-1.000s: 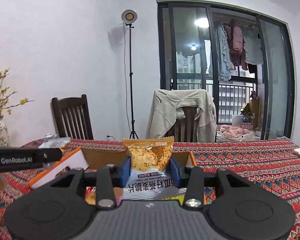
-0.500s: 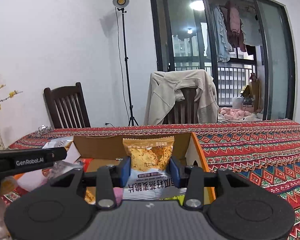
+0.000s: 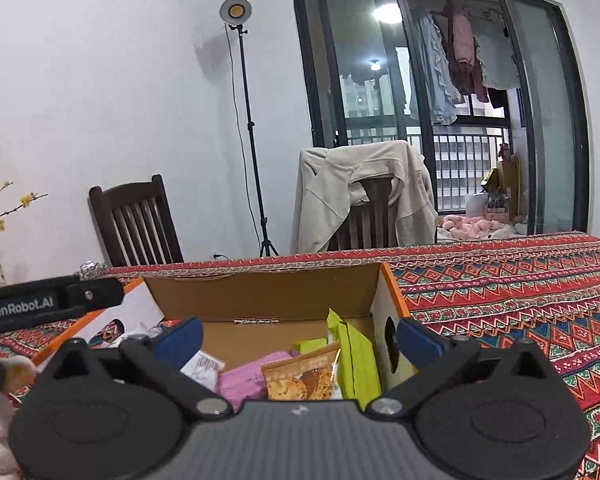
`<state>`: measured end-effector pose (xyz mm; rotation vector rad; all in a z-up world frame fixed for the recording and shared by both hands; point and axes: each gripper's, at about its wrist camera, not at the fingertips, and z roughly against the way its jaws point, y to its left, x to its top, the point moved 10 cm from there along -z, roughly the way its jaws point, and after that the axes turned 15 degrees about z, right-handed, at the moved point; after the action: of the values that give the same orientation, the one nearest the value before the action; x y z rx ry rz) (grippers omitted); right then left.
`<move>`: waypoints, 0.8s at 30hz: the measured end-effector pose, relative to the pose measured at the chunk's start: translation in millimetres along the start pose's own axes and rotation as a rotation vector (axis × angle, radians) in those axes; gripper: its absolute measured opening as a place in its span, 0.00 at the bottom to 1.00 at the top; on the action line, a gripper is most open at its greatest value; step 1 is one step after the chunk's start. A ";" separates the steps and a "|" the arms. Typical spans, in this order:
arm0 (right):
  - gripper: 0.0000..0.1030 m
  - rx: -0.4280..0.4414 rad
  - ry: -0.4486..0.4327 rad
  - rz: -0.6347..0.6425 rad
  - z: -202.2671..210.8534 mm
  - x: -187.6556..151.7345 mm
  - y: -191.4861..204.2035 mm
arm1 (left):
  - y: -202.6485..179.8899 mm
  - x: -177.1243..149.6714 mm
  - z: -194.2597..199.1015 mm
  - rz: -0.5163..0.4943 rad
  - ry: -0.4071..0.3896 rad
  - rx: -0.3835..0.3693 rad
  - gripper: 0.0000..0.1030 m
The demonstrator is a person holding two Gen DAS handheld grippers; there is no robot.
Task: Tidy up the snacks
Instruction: 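Withdraw both tools from the box back toward the snack pile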
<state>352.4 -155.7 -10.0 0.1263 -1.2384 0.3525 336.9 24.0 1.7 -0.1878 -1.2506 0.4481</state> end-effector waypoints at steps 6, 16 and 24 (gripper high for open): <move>1.00 -0.010 0.012 -0.019 -1.9 -2.4 -6.2 | 1.3 1.1 2.3 0.008 0.007 0.006 1.00; 1.00 -0.014 -0.019 0.003 10.5 8.5 -3.6 | -9.2 15.6 29.7 0.028 -0.013 -0.018 1.00; 1.00 -0.057 -0.016 0.029 28.8 22.3 -4.1 | -10.0 27.7 52.6 0.040 -0.019 -0.023 1.00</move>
<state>334.1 -163.4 20.7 0.0623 -1.2665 0.3417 296.2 21.3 46.0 -0.2287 -1.2732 0.4713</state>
